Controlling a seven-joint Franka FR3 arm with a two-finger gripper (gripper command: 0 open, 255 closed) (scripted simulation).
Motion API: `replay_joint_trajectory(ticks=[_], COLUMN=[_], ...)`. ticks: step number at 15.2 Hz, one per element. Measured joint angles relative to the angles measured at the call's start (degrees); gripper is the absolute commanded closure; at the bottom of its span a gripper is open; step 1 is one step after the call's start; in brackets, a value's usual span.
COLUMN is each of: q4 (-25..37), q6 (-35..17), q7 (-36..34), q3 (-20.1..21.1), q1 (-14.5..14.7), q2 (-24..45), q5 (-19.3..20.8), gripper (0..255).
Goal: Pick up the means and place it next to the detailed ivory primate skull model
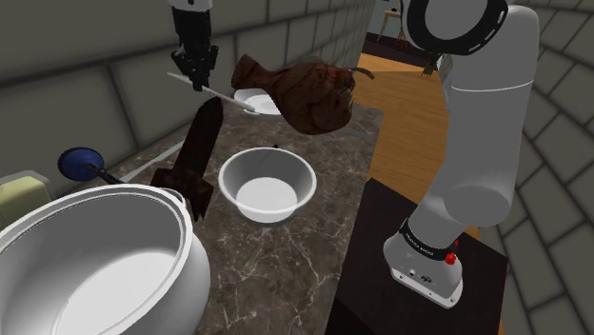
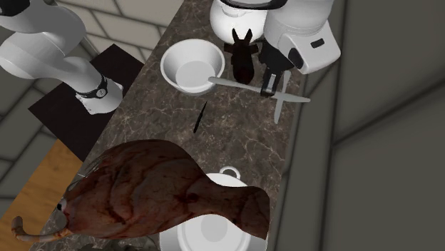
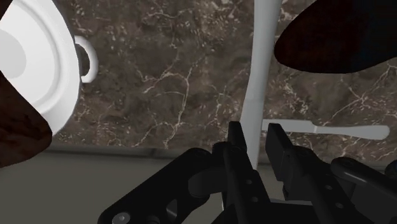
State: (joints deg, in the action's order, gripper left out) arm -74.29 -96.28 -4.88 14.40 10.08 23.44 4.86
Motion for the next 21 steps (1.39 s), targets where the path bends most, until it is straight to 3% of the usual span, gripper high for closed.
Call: replay_joint_trajectory(ticks=[9, 15, 21], q4=[9.78, 19.97, 4.71], q6=[7.90, 14.77, 10.18], q7=[-0.03, -0.04, 5.47], q3=[0.05, -0.04, -1.01], q1=[0.87, 2.06, -4.24], q2=[1.87, 5.18, -5.63], q5=[0.39, 1.14, -1.58], gripper=[255, 255, 255])
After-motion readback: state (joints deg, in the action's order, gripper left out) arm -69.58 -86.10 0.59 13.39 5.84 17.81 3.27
